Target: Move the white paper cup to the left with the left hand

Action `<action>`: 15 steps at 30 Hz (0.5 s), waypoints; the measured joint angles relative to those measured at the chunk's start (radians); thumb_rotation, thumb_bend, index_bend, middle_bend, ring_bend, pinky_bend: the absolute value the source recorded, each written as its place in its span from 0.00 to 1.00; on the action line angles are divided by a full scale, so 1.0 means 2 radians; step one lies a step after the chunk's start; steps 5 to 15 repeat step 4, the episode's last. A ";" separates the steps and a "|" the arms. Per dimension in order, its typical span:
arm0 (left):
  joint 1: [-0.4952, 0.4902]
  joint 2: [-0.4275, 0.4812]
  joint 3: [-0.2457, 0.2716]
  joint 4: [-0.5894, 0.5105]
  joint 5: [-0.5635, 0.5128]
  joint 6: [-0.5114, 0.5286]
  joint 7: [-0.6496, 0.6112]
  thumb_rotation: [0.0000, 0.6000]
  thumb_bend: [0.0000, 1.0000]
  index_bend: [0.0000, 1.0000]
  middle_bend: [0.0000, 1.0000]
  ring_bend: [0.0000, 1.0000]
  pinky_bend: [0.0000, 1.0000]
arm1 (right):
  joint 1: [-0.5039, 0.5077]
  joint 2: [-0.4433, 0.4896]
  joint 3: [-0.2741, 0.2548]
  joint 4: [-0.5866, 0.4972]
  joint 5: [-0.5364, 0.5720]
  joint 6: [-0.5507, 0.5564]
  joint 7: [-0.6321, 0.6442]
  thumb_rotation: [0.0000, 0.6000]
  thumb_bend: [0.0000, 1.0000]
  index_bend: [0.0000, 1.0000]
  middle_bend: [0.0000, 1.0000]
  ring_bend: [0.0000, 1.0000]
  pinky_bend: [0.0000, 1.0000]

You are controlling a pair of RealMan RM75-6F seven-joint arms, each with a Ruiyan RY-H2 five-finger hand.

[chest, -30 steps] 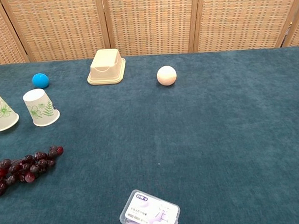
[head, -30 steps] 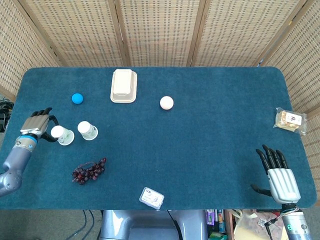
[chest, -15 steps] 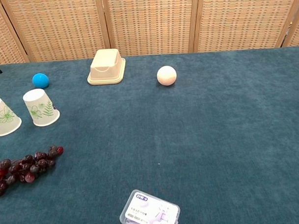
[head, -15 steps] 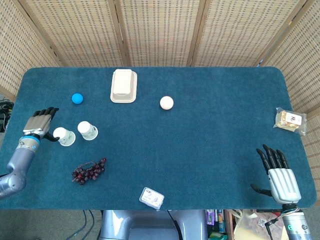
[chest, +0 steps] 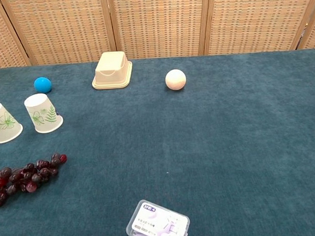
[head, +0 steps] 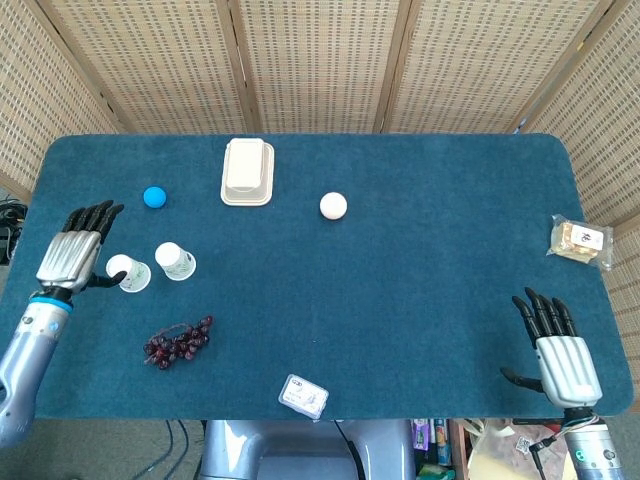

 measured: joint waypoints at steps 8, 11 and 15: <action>0.082 -0.033 0.037 -0.002 0.137 0.127 -0.014 1.00 0.25 0.00 0.00 0.00 0.00 | 0.001 -0.001 -0.002 0.003 -0.008 0.001 0.003 1.00 0.09 0.00 0.00 0.00 0.00; 0.082 -0.033 0.037 -0.002 0.137 0.127 -0.014 1.00 0.25 0.00 0.00 0.00 0.00 | 0.001 -0.001 -0.002 0.003 -0.008 0.001 0.003 1.00 0.09 0.00 0.00 0.00 0.00; 0.082 -0.033 0.037 -0.002 0.137 0.127 -0.014 1.00 0.25 0.00 0.00 0.00 0.00 | 0.001 -0.001 -0.002 0.003 -0.008 0.001 0.003 1.00 0.09 0.00 0.00 0.00 0.00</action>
